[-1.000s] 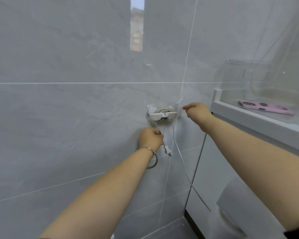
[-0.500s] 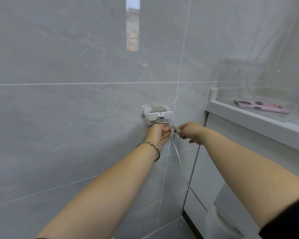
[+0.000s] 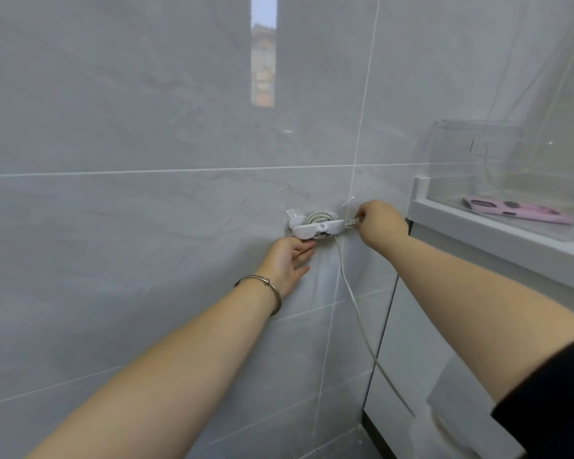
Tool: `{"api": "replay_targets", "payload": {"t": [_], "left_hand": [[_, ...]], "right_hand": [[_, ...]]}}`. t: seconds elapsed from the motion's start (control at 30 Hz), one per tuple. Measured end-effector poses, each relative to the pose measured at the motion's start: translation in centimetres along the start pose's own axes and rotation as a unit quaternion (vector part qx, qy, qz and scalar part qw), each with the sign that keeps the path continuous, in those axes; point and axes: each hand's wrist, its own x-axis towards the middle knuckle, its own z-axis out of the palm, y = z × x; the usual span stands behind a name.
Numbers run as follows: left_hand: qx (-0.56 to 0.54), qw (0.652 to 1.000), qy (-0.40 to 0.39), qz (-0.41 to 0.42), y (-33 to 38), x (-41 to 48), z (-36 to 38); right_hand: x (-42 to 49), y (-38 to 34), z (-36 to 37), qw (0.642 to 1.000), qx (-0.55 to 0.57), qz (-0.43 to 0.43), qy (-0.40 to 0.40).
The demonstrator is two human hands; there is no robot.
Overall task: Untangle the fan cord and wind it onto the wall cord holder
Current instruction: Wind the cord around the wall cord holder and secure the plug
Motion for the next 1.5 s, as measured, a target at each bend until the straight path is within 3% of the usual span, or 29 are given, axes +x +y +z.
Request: {"api": "replay_targets", "payload": {"t": [0.23, 0.3, 0.37, 0.47, 0.53, 0.63, 0.73, 0.83, 0.93, 1.13, 1.2, 1.27, 1.33, 1.4, 1.5], "left_hand": [[0.084, 0.995, -0.012, 0.046, 1.4, -0.4, -1.5], [0.153, 0.984, 0.017, 0.086, 1.8, -0.5, -1.8], [0.233, 0.962, 0.04, 0.136, 1.9, -0.4, -2.0], [0.292, 0.938, 0.035, 0.181, 1.5, -0.2, -1.9], [0.254, 0.953, 0.032, 0.165, 1.1, -0.4, -1.5], [0.171, 0.981, 0.018, 0.085, 0.4, -0.8, -0.3], [0.159, 0.984, 0.009, 0.076, -0.5, -0.4, 0.2], [0.161, 0.983, 0.015, 0.086, -0.5, -0.3, -0.4], [0.155, 0.985, 0.011, 0.071, -0.1, -0.5, -1.2], [0.189, 0.981, -0.016, 0.045, 0.3, -0.9, -1.4], [0.189, 0.981, -0.017, 0.042, 0.5, -1.0, -1.4], [0.214, 0.975, -0.002, 0.066, 0.6, -0.8, -1.6], [0.297, 0.942, 0.073, 0.14, 0.8, -0.6, -2.0], [0.396, 0.874, 0.159, 0.232, 1.2, -1.1, -2.5], [0.504, 0.767, 0.161, 0.363, 1.5, -2.1, -2.5]], "right_hand": [[0.0, -1.3, -1.8, 0.975, -0.144, -0.141, 0.094], [-0.3, -1.5, -2.1, 0.96, -0.216, -0.159, 0.086], [-0.6, -0.9, -1.8, 0.959, -0.254, -0.125, 0.028], [-0.9, 0.7, -0.9, 0.98, -0.171, -0.041, -0.092], [-1.0, 1.3, -0.4, 0.985, -0.103, -0.026, -0.138], [-1.8, 1.4, -0.1, 0.974, -0.09, -0.02, -0.206], [-2.1, 1.1, 0.0, 0.98, -0.099, -0.011, -0.17], [-2.1, 0.1, -0.4, 0.992, -0.015, 0.025, -0.123], [-3.0, -1.7, -0.6, 0.965, 0.105, 0.07, -0.232], [-6.1, -3.9, 1.1, 0.889, 0.262, 0.12, -0.356], [-6.5, -4.3, 2.0, 0.886, 0.257, 0.13, -0.363], [-6.5, -4.4, 2.2, 0.907, 0.211, 0.123, -0.344], [-6.3, -4.3, 1.7, 0.938, 0.133, 0.08, -0.311], [-5.8, -4.1, 0.8, 0.96, 0.054, 0.034, -0.271], [-4.9, -3.3, -0.9, 0.977, 0.015, 0.015, -0.211]]}}
